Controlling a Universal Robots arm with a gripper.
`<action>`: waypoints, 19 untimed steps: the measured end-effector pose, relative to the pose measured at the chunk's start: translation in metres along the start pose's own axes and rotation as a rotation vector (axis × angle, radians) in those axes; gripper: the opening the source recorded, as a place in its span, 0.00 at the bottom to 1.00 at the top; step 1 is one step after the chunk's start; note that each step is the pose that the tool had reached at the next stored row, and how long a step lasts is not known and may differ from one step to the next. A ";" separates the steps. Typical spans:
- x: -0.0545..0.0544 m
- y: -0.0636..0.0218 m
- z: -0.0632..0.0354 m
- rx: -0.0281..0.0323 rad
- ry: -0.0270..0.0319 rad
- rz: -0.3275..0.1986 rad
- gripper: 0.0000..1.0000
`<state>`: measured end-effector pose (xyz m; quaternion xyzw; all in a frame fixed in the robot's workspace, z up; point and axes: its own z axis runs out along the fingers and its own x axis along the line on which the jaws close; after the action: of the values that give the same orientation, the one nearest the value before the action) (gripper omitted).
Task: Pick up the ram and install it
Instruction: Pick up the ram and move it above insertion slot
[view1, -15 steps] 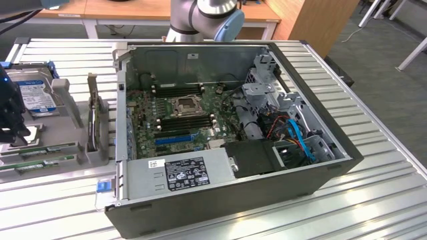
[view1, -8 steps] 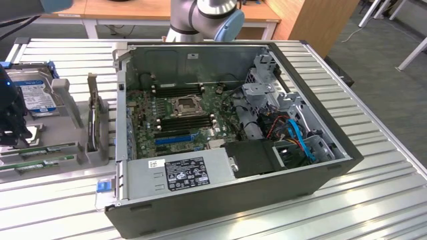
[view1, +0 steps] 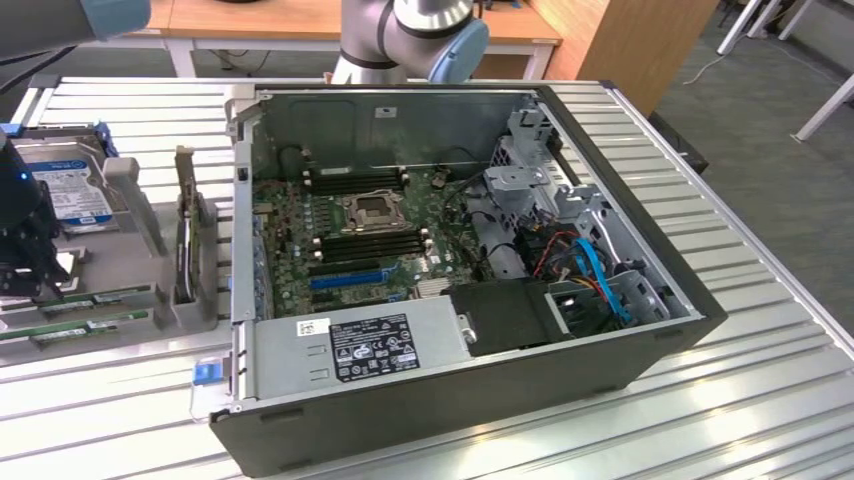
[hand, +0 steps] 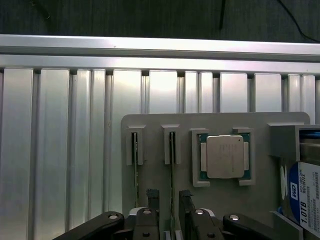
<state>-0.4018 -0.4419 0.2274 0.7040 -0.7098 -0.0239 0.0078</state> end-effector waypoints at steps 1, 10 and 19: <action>0.000 0.0000 -0.0001 -0.0001 0.0001 0.000 0.29; 0.009 0.0000 -0.0002 -0.0001 0.0001 0.000 0.29; 0.023 -0.0002 -0.0005 -0.0001 0.0000 0.000 0.29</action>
<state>-0.4018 -0.4652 0.2274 0.7040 -0.7098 -0.0239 0.0078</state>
